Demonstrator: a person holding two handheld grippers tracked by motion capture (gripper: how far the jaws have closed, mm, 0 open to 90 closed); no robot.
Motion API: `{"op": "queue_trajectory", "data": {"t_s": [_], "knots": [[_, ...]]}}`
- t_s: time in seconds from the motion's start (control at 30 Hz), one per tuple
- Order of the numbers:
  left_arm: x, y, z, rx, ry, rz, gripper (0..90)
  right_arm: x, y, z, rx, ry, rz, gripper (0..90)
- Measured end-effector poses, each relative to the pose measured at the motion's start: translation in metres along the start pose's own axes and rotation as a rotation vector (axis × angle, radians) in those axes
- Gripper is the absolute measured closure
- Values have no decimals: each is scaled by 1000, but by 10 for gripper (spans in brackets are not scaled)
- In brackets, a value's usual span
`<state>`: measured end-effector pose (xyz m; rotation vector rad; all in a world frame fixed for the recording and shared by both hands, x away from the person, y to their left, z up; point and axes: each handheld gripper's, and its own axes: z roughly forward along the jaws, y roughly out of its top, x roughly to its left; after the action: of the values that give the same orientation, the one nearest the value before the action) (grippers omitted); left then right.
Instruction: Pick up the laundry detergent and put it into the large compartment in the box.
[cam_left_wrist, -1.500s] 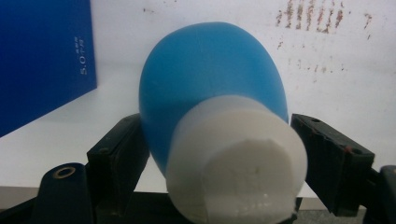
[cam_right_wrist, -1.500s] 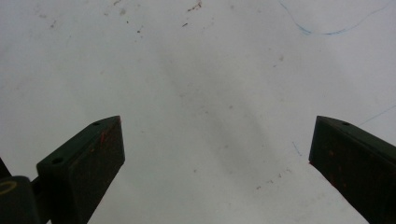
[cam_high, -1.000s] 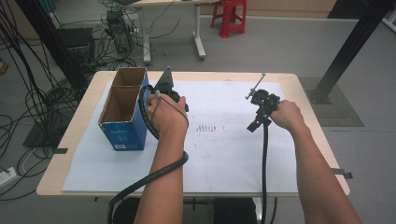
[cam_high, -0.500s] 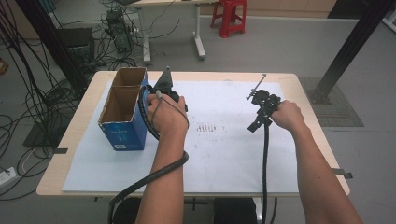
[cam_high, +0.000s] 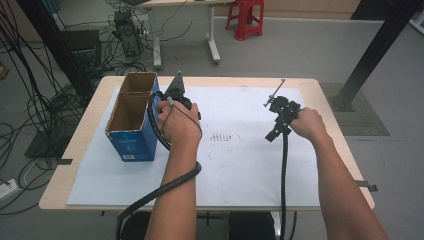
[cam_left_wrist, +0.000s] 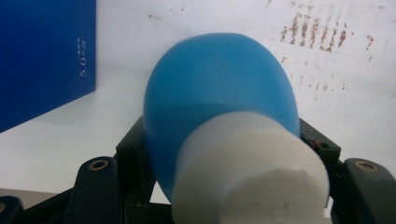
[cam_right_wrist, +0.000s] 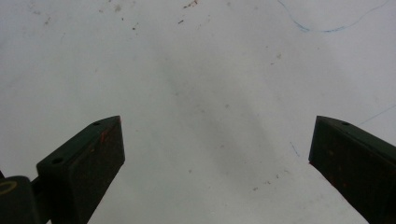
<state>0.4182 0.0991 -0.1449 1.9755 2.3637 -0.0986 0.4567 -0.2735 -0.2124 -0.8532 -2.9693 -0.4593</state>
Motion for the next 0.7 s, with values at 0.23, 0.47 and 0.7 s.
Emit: {"op": "queue_trajectory", "data": {"t_s": [0.23,0.47,0.7], "knots": [[0,0,0,0,0,1,364,1,1,-1,3,-2,-1,31],[0,0,0,0,0,1,364,1,1,-2,4,-4,0,31],[0,0,0,-3,0,0,364,2,3,-2,4,-6,-5,31]]}}
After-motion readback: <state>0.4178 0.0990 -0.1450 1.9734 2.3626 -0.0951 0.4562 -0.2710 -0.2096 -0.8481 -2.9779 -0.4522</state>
